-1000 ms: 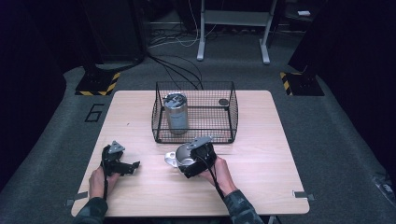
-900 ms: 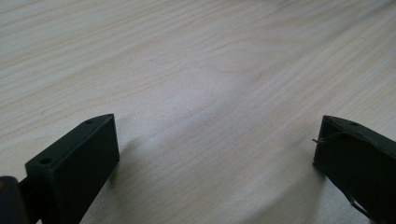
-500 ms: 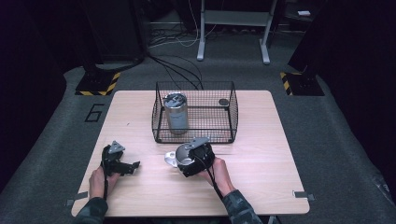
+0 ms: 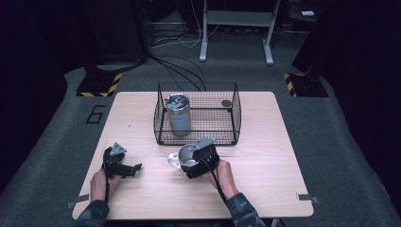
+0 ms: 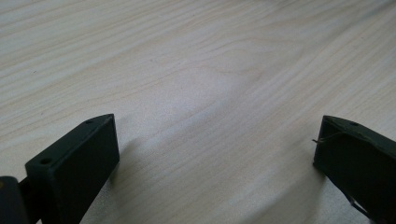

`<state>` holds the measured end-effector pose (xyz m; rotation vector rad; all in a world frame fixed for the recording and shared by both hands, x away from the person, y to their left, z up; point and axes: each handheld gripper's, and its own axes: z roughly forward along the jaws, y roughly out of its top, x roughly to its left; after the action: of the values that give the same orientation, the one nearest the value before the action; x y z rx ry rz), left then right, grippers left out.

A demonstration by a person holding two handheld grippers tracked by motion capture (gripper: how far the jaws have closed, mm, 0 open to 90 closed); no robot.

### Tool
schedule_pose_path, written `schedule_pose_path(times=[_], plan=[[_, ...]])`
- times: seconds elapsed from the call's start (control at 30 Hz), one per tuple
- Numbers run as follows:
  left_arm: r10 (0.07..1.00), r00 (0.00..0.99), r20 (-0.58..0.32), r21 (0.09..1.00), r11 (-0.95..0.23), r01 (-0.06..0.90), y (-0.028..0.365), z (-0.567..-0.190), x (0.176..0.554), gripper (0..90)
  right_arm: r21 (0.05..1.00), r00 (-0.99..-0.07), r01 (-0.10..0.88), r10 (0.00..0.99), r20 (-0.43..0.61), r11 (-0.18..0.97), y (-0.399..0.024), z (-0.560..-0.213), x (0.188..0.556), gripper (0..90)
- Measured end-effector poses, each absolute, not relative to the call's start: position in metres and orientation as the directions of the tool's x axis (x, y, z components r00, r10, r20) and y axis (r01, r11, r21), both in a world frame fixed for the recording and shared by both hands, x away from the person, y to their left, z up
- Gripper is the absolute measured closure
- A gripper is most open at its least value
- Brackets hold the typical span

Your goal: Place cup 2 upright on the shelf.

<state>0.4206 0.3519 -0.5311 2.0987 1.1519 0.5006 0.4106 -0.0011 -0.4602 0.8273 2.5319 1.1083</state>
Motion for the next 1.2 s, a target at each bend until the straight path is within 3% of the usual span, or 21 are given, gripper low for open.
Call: schedule_pose_path(times=[1.2], plan=[[0.846, 0.533, 0.010, 0.721, -0.376, 0.583, 0.352, -0.531, 0.421, 0.0, 0.753, -0.754, 0.424, 0.657, -0.013, 0.502, -0.054, -0.430, 0.407, 7.1]])
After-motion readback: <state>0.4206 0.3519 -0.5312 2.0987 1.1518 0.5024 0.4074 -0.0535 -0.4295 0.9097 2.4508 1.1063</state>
